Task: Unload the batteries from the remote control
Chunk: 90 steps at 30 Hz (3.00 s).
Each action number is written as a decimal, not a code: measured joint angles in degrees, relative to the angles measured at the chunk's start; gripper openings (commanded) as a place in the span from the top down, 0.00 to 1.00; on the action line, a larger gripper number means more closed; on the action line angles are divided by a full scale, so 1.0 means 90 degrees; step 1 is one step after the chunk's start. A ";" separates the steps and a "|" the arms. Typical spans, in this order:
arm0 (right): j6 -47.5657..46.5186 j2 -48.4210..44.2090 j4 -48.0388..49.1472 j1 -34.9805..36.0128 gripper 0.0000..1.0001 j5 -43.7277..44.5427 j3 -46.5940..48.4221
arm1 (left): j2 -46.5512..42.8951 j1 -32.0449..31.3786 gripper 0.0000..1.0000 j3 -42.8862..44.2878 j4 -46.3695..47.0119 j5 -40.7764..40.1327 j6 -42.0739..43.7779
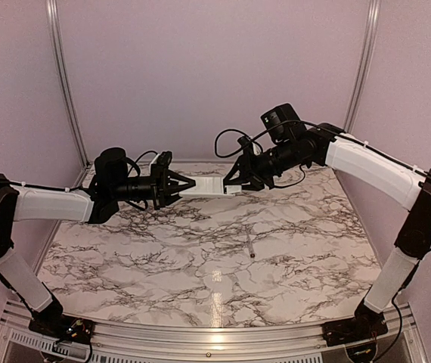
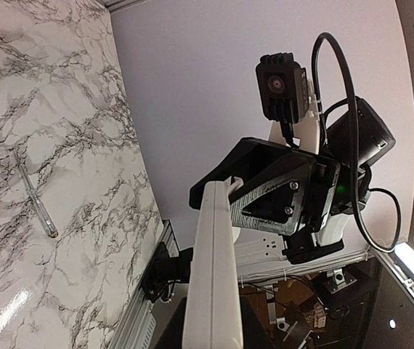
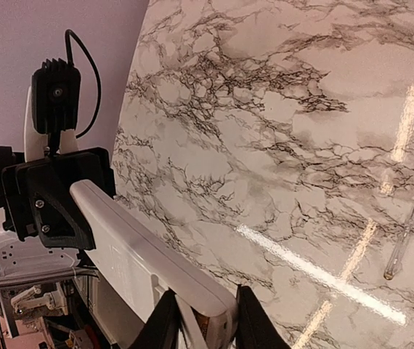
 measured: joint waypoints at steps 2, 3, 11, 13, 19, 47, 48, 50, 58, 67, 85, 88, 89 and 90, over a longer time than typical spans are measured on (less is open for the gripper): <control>-0.0007 0.0000 -0.0051 0.0000 0.84 0.0000 0.0032 | 0.0000 0.0000 1.00 0.0000 0.0017 0.0017 0.0000; -0.0012 0.0000 -0.0078 0.0000 0.84 0.0000 0.0046 | 0.0000 0.0000 1.00 0.0000 0.0022 0.0022 -0.0002; -0.0027 -0.0034 -0.0119 0.0000 0.84 -0.0012 0.0080 | 0.0000 0.0000 1.00 0.0000 0.0114 0.0041 -0.0049; -0.0024 -0.0063 -0.0119 0.0000 0.85 -0.0027 0.0080 | 0.0000 0.0000 1.00 0.0000 0.0170 0.0061 -0.0100; -0.0027 -0.0170 -0.0119 0.0000 0.87 -0.0066 0.0095 | -0.0002 -0.0002 1.00 -0.0053 0.0471 0.0090 -0.0214; 0.0389 -0.1076 0.0682 -0.0146 0.81 -0.0765 -0.0942 | -0.0049 0.0012 1.00 -0.0602 0.1819 0.0270 -0.1044; 0.0398 -0.1115 0.0690 -0.0170 0.81 -0.0799 -0.0971 | -0.0049 0.0056 1.00 -0.0636 0.1783 0.0219 -0.1100; 0.0413 -0.1222 0.0736 -0.0199 0.82 -0.0857 -0.0996 | -0.0049 0.0153 1.00 -0.0707 0.1651 0.0131 -0.1154; 0.0534 -0.1523 0.1066 -0.0216 0.91 -0.1010 -0.1273 | -0.0049 0.0287 1.00 -0.0770 0.1486 0.0017 -0.1251; 0.0576 -0.1520 0.1168 -0.0216 0.92 -0.0971 -0.1452 | -0.0073 0.0393 1.00 -0.0770 0.1241 0.0019 -0.1122; -0.0255 -0.1151 0.0758 -0.0243 0.48 -0.0007 -0.1472 | -0.0544 0.0483 1.00 -0.0527 -0.2586 -0.0165 0.1797; -0.0469 -0.1105 0.0580 -0.0245 0.38 0.0294 -0.1547 | -0.0529 0.0483 1.00 -0.0685 -0.2786 -0.0240 0.2069; -0.0537 -0.1105 0.0554 -0.0245 0.36 0.0393 -0.1627 | -0.0505 0.0481 1.00 -0.0748 -0.2817 -0.0255 0.2164; -0.0593 -0.1105 0.0515 -0.0240 0.34 0.0500 -0.1712 | -0.0464 0.0481 1.00 -0.0821 -0.2837 -0.0262 0.2232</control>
